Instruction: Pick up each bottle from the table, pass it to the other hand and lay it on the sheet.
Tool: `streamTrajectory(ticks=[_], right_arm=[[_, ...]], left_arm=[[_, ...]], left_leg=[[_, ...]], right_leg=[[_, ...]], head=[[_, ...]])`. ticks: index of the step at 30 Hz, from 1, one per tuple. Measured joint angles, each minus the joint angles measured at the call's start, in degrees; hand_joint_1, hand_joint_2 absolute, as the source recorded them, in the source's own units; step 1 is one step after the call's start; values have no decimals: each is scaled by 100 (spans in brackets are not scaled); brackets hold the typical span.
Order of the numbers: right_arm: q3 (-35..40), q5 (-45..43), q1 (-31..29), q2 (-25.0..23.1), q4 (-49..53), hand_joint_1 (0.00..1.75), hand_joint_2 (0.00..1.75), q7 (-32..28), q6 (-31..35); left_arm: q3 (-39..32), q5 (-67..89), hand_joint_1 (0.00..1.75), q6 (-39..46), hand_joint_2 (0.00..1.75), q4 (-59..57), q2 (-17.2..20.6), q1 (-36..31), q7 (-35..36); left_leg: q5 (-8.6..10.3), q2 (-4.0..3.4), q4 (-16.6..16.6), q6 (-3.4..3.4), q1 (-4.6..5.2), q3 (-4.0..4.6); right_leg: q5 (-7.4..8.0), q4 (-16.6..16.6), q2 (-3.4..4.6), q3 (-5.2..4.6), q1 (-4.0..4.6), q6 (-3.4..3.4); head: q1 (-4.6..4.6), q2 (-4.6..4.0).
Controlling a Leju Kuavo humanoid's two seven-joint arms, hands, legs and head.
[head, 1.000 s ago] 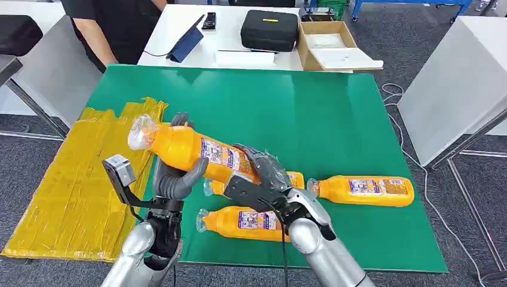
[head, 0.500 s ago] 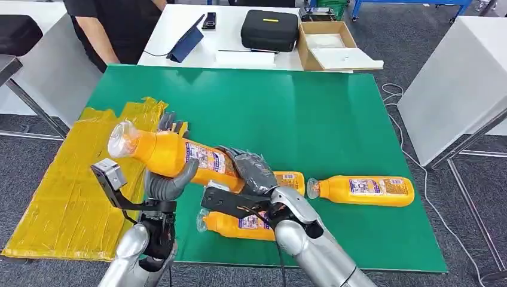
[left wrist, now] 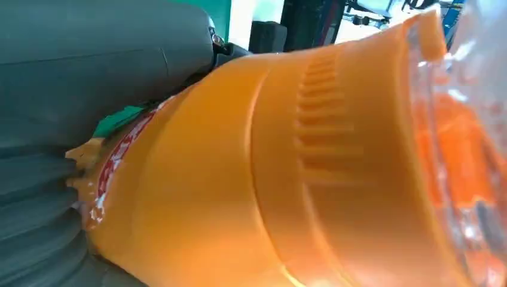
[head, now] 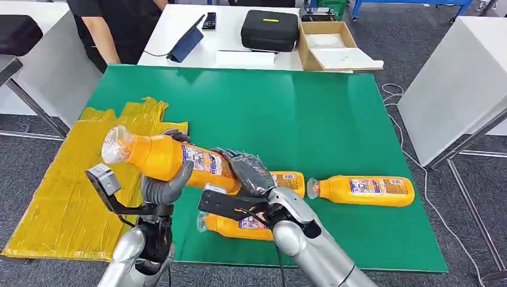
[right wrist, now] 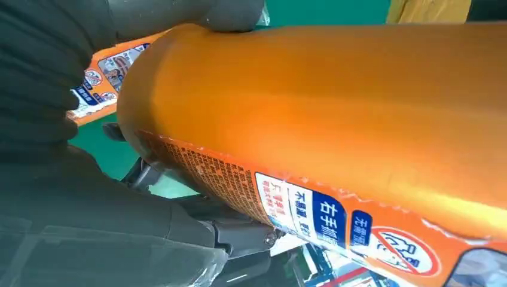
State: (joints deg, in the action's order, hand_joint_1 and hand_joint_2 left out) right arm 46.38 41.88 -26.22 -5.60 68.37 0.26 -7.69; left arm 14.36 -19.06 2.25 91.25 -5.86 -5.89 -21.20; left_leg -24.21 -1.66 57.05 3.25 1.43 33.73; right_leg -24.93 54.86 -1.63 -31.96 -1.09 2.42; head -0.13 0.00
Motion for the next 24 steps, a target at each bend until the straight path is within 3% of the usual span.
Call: streamTrajectory(ticks=[21, 22, 23, 24], right_arm=[[85, 17, 17, -20, 0, 175, 175, -55, -7], [87, 20, 22, -28, 0, 28, 175, -55, -7], [87, 24, 29, -33, 0, 0, 175, -55, -11], [87, 33, 34, -41, 0, 0, 0, -55, -13]], left_arm=[[-118, -79, 175, -98, 175, 101, 0, 108, 0], [-125, -83, 175, -103, 175, 103, 0, 115, 0], [-131, -98, 175, -105, 175, 116, 0, 126, -2], [-142, -116, 175, -111, 175, 133, 0, 143, -2]], left_leg=[[0, 0, 0, 0, 0, 1], [0, 0, 0, 0, 0, 1], [0, 0, 0, 0, 0, 1], [0, 0, 0, 0, 0, 1]], right_leg=[[0, 0, 0, -1, 0, 0], [0, 0, 0, -1, 0, 0], [0, 0, 0, -1, 0, 0], [0, 0, 0, -1, 0, 0]], head=[[0, 0], [-2, 0], [0, 0], [0, 0]])
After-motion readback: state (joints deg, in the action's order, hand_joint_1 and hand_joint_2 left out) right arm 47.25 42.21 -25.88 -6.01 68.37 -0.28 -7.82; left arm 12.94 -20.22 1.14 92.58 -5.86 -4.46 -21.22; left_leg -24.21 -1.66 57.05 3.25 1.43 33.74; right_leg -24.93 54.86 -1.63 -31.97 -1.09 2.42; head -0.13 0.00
